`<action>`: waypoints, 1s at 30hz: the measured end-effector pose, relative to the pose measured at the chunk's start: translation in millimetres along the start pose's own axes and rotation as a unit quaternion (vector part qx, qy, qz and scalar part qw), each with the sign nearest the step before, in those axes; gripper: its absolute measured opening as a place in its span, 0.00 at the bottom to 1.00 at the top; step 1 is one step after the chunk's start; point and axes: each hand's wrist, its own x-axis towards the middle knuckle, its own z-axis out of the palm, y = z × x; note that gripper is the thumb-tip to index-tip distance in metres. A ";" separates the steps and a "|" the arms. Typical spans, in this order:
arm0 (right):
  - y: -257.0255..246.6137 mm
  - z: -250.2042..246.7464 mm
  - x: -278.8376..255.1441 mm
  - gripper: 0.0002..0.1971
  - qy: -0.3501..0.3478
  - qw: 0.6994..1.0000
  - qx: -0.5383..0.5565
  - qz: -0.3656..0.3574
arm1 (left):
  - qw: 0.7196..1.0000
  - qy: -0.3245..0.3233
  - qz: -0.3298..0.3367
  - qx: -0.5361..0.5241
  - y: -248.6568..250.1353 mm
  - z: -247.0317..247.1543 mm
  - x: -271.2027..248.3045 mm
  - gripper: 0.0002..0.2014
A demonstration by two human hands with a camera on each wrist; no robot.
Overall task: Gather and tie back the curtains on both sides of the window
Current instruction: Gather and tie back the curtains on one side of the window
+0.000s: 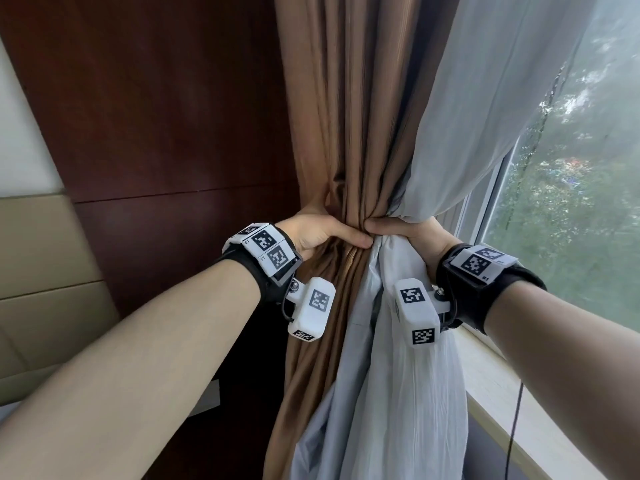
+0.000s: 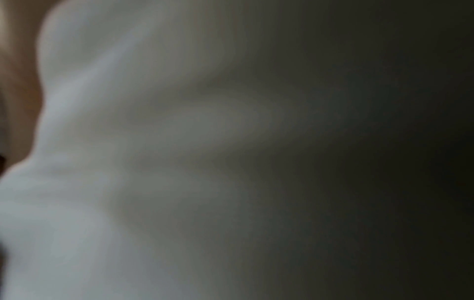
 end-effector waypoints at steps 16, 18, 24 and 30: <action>-9.4 6.9 -2.7 0.15 -0.047 0.998 -0.023 0.017 | 0.999 0.010 0.010 0.049 13.9 3.0 -9.2 0.30; -7.4 6.5 -0.9 0.23 -0.047 0.999 -0.016 0.007 | 0.998 0.003 0.006 0.055 16.5 3.4 -9.1 0.30; 0.6 13.9 10.8 0.27 -0.014 0.999 -0.027 -0.022 | 0.997 -0.021 0.005 0.069 18.0 -1.8 -13.1 0.21; 9.8 21.3 25.2 0.20 0.016 0.998 -0.043 -0.034 | 1.000 -0.002 0.001 0.021 8.8 -21.1 -1.9 0.26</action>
